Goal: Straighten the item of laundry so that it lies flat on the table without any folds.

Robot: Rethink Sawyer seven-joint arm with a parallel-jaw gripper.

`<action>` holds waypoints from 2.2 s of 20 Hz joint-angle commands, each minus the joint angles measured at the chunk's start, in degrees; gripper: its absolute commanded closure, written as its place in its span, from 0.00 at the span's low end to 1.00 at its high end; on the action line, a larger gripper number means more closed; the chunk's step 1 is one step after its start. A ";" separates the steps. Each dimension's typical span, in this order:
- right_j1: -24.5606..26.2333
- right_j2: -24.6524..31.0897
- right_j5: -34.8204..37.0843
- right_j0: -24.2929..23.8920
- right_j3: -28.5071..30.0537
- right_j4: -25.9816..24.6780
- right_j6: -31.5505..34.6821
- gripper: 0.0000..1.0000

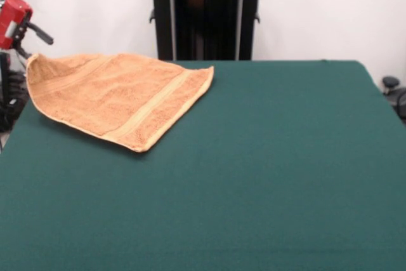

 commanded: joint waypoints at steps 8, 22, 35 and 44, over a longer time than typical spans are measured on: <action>1.20 -4.40 2.49 3.92 -4.97 -1.27 -18.09 0.00; -13.39 7.25 -2.72 3.28 6.10 -3.40 -12.04 0.00; -18.90 14.93 -10.22 2.34 18.75 2.16 1.10 0.00; -23.54 18.87 -21.32 4.87 28.25 2.42 8.84 0.00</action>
